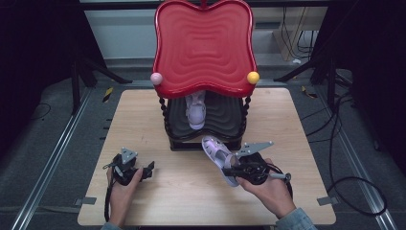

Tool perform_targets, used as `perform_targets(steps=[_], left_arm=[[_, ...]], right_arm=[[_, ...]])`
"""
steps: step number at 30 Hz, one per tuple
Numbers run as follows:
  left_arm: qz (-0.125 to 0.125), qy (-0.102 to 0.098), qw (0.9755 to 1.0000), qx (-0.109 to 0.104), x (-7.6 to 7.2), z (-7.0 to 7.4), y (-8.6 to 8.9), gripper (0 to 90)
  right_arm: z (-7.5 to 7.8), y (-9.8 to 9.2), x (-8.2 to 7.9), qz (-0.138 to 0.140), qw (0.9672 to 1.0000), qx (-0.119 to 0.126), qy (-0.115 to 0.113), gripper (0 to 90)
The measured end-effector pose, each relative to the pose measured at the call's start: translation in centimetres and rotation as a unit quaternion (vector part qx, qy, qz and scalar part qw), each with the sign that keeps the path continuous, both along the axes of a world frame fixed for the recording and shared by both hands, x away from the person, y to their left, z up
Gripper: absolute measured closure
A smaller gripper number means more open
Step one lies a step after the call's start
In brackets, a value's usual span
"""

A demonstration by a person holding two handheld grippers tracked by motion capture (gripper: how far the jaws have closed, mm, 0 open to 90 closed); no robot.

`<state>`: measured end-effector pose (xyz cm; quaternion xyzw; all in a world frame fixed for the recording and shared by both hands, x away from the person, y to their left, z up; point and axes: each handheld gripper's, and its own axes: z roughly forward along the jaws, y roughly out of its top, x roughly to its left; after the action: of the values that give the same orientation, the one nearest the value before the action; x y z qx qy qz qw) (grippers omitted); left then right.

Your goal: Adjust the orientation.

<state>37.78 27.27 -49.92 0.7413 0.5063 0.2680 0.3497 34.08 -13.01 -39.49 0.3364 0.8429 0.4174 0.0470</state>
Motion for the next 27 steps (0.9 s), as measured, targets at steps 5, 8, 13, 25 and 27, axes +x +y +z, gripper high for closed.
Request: perform_targets(steps=[5, 8, 13, 25, 27], left_arm=[[0.0, 0.0, 1.0, -0.002, 0.0, -0.1, 0.0, 7.0], [-0.001, -0.001, 1.0, -0.002, 0.0, -0.1, 0.0, 6.8], [0.0, -0.001, 1.0, -0.003, 0.0, -0.1, 0.0, 6.7], [0.0, -0.002, 1.0, -0.006, 0.0, -0.1, 0.0, 6.7], [-0.001, -0.002, 1.0, -0.006, 0.0, -0.1, 0.0, 6.7]], right_arm=[[1.0, 0.0, 0.2, -0.007, 0.9998, 0.013, -0.016, 86.2], [1.5, 0.0, 0.4, -0.013, 0.9994, 0.024, -0.023, 86.2], [2.2, 0.5, 0.8, -0.019, 0.9987, 0.032, -0.035, 86.3], [3.3, 1.4, 1.8, -0.035, 0.9967, 0.052, -0.052, 86.2], [3.4, 1.4, 2.0, -0.04, 0.9962, 0.056, -0.054, 86.2]])
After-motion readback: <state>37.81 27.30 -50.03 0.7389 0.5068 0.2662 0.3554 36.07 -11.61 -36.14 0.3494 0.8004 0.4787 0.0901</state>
